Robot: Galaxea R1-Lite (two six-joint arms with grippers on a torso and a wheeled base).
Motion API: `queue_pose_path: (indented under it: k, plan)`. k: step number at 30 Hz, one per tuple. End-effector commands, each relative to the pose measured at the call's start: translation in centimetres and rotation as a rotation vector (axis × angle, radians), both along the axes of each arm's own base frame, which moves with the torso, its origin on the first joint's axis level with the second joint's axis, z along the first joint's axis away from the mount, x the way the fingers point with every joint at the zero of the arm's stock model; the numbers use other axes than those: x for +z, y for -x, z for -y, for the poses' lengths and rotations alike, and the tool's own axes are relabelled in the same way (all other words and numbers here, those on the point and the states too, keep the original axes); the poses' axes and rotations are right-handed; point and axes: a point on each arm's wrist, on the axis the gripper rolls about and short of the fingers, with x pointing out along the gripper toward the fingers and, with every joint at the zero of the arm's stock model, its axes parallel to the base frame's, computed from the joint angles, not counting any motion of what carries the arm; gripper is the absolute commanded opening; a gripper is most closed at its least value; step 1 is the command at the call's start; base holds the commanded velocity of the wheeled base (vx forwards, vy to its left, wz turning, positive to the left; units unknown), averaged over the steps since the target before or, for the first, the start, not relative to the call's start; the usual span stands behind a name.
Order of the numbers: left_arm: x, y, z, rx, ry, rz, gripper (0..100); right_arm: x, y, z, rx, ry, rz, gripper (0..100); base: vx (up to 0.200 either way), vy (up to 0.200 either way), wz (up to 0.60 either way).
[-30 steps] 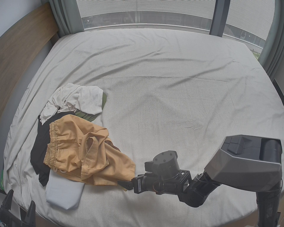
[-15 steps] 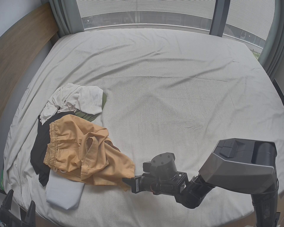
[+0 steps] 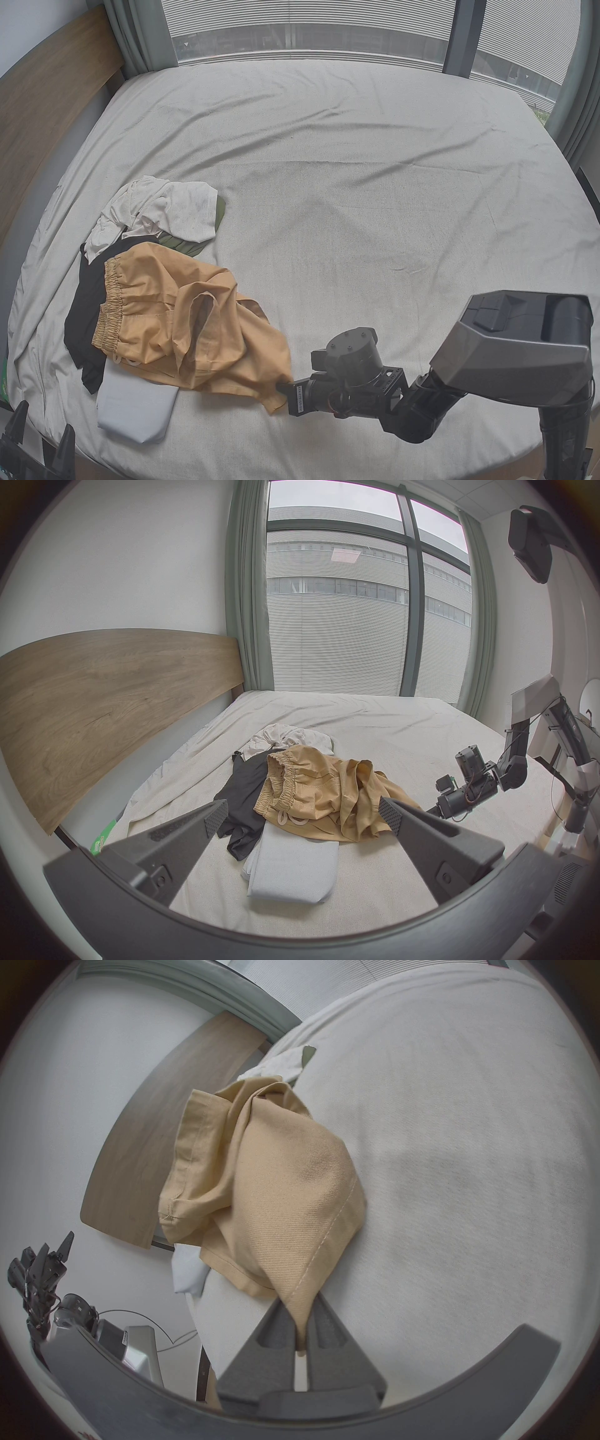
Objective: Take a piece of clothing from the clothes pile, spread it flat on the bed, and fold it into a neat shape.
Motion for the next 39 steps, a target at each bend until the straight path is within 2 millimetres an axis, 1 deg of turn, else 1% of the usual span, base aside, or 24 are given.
queue_pose_path:
  k: [1, 7, 8, 9, 11, 17, 33, 39]
  plan:
    - [-0.5, 0.0, 0.0, 0.001, 0.000, -0.004, 100, 2.1, 0.8, 1.5, -0.010, 0.004, -0.002, 0, 0.000, 0.000, 0.00]
    - [-0.5, 0.0, 0.0, 0.001, 0.000, -0.004, 100, 2.7, 1.5, 3.1, -0.023, 0.030, -0.015, 0, 0.000, 0.000, 0.00]
    - [-0.5, 0.0, 0.0, 0.001, 0.000, -0.004, 100, 2.9, 1.5, 3.7, -0.034, 0.034, -0.020, 0, 0.000, 0.000, 0.00]
    - [-0.5, 0.0, 0.0, 0.001, 0.000, -0.004, 100, 2.9, 1.5, 3.7, -0.034, 0.034, -0.020, 0, 0.000, 0.000, 0.00]
    - [-0.5, 0.0, 0.0, 0.001, -0.002, -0.004, 100, 3.1, 1.7, 4.9, -0.053, 0.044, -0.028, 0, 0.000, 0.000, 0.00]
    - [-0.5, 0.0, 0.0, 0.001, -0.002, -0.004, 100, 3.7, 2.0, 6.9, -0.080, 0.057, -0.026, 0, 0.000, 0.000, 0.00]
    - [-0.5, 0.0, 0.0, 0.001, -0.003, -0.004, 100, 4.5, 2.5, 10.3, -0.137, 0.074, -0.029, 0, 0.000, 0.000, 0.00]
    - [-0.5, 0.0, 0.0, 0.001, -0.003, -0.004, 100, 4.7, 2.7, 12.1, -0.169, 0.087, -0.032, 0, 0.000, 0.000, 0.00]
